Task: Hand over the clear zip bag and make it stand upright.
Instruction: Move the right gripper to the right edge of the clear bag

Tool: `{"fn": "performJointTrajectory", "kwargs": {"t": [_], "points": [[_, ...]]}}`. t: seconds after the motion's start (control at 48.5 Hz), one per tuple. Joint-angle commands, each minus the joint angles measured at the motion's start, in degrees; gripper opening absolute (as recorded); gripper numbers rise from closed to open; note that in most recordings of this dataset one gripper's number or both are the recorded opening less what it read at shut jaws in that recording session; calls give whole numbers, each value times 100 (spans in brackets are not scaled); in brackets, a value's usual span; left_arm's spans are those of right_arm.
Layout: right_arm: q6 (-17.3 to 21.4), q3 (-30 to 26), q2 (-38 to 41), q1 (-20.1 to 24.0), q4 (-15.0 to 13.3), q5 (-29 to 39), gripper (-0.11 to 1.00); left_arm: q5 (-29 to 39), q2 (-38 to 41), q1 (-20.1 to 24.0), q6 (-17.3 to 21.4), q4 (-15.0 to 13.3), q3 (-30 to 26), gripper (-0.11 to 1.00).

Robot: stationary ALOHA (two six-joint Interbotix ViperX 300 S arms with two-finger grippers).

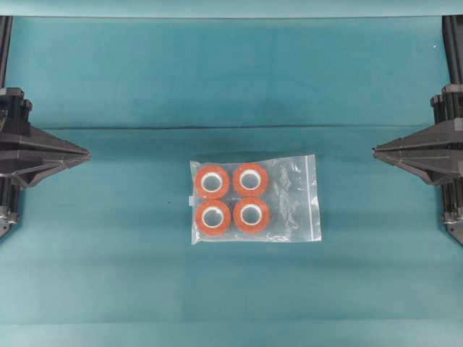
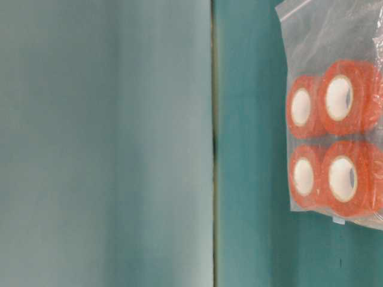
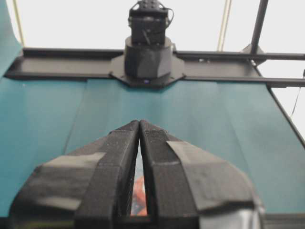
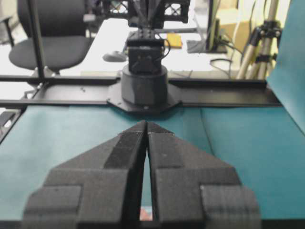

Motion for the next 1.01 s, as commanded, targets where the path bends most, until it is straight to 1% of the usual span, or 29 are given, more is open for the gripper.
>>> {"fn": "performJointTrajectory", "kwargs": {"t": [0.0, 0.041, 0.062, 0.103, 0.144, 0.268, 0.33, 0.35, 0.515, 0.639, 0.783, 0.824, 0.927, 0.989], "points": [[202, -62, 141, 35, 149, 0, 9, -53, 237, 220, 9, 44, -246, 14], [281, -123, 229, 35, 536, 105, 9, -70, 308, 255, 26, 44, -325, 12], [369, -158, 290, 35, 765, 193, 8, -79, 343, 272, 35, 44, -378, 9], [536, -246, 413, 35, 1125, 396, 3, -70, 439, 272, 35, 44, -466, 3], [721, -325, 571, 35, 1389, 633, 1, -53, 510, 272, 44, 53, -545, -1], [1248, -475, 1020, 26, 1696, 1222, 0, 0, 694, 246, 44, 44, -677, -1], [1600, -519, 1239, -44, 1881, 1345, 0, 9, 817, 255, 53, 53, -747, -1], [1775, -527, 1345, -105, 1960, 1389, 0, 9, 853, 255, 62, 53, -773, -1], [2865, -519, 1740, -413, 2215, 1582, 0, 97, 1143, 229, 246, 53, -896, -1], [3691, -387, 1863, -589, 2224, 1731, 0, 272, 1327, 158, 378, 53, -1020, -1], [4491, -114, 1872, -729, 2232, 1758, 0, 554, 1433, 97, 448, 53, -1169, -1], [4808, -26, 1898, -738, 2250, 1758, 0, 624, 1441, 79, 448, 53, -1195, -1], [5335, 149, 2030, -729, 2250, 1767, 0, 756, 1450, 26, 448, 44, -1222, -1], [5493, 220, 2162, -729, 2232, 1767, 0, 765, 1450, 0, 439, 44, -1222, -1]]}}
